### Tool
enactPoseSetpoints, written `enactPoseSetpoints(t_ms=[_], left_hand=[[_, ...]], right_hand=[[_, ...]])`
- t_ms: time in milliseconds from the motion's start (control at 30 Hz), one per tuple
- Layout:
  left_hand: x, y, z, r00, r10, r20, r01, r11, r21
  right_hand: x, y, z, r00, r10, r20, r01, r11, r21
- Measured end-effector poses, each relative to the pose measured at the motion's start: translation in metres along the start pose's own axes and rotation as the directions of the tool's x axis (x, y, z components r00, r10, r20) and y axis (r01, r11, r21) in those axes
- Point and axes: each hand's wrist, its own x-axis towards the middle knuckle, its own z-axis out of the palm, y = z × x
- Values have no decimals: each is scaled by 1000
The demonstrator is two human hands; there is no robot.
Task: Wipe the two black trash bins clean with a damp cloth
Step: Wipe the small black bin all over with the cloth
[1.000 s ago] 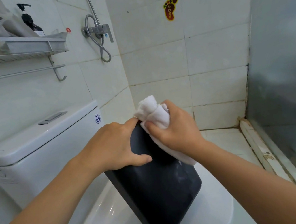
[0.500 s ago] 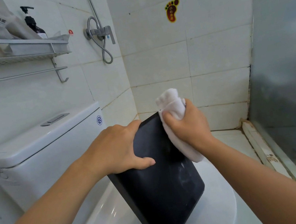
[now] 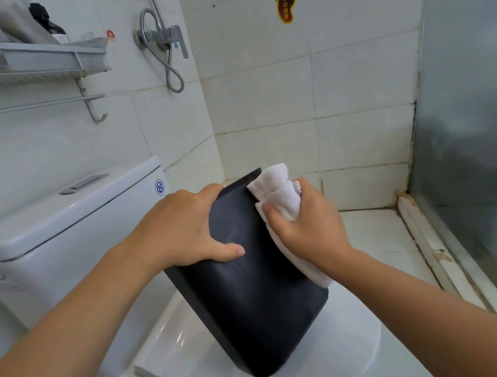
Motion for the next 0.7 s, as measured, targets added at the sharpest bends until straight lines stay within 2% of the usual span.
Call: enactPoseSetpoints(t_ms=[100, 167, 200, 300, 333, 400, 467, 533, 567, 633, 700], left_hand=[[3, -11, 2, 999, -45, 4, 45, 998, -54], [2, -21, 3, 996, -86, 5, 86, 991, -107], [2, -24, 5, 995, -95, 11, 96, 989, -113], [3, -32, 9, 994, -107, 21, 109, 989, -103], [3, -33, 10, 993, -112, 21, 114, 988, -105], [5, -34, 11, 992, -122, 22, 123, 988, -97], [5, -36, 12, 992, -126, 19, 127, 987, -102], [4, -38, 13, 992, -122, 18, 124, 983, -135], [4, -39, 13, 992, -122, 19, 124, 982, -145], [4, -38, 12, 992, -123, 26, 125, 982, -144], [4, -36, 11, 992, -126, 26, 129, 982, -138]], right_hand=[[-31, 6, 8, 959, -244, 147, 258, 962, -89], [-37, 15, 12, 936, -271, 225, 292, 954, -68], [-32, 18, 14, 954, -218, 205, 235, 970, -67], [-14, 20, 16, 990, 65, 123, -59, 997, -45], [-14, 19, 17, 991, 93, 97, -90, 995, -36], [-26, 19, 17, 995, -25, 98, 35, 995, -94], [-42, 21, 15, 955, -218, 203, 242, 964, -107], [-42, 27, 11, 928, -264, 262, 292, 954, -74], [-36, 30, 10, 944, -222, 245, 249, 965, -85], [-23, 31, 10, 979, -34, 200, 55, 994, -98], [-16, 32, 12, 983, 122, 139, -115, 991, -61]])
